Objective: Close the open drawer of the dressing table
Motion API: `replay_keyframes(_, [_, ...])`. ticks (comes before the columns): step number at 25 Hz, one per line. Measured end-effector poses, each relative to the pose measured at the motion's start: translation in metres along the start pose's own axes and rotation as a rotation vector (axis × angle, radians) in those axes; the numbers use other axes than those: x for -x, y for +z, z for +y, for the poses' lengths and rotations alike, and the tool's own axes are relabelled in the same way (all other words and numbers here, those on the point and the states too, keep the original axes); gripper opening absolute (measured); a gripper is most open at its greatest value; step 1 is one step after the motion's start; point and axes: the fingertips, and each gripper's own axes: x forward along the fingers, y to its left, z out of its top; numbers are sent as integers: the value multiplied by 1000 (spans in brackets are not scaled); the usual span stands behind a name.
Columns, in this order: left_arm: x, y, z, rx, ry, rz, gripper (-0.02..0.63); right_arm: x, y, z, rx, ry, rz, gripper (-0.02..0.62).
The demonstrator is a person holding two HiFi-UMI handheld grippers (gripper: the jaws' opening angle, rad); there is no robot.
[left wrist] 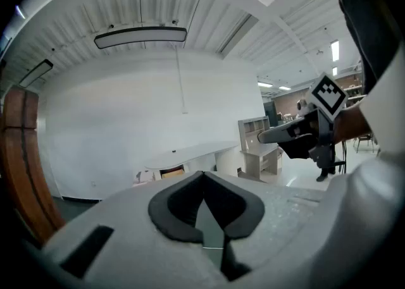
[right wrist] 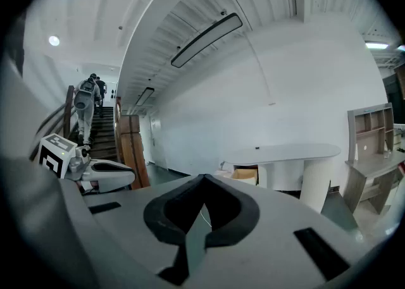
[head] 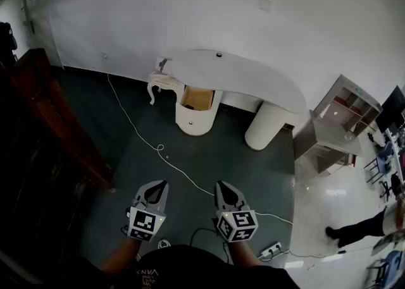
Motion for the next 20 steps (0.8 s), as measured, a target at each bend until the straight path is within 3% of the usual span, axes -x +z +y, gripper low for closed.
replay_keyframes(6, [1, -4, 11, 36, -62, -46, 21, -14, 5, 14, 26, -29, -49, 4])
replay_keyframes(8, [2, -8, 18, 40, -70, -51, 40, -20, 5, 21, 48, -34, -53, 126])
replay_keyframes(10, [2, -13, 26, 47, -78, -50, 201, -24, 0, 29, 53, -33, -45, 144])
replay_keyframes(11, [3, -17, 29, 53, -85, -47, 216, -26, -3, 33, 51, -30, -43, 144])
replay_keyframes(20, [-6, -34, 47, 84, -96, -26, 219, -51, -11, 37, 37, -26, -7, 187])
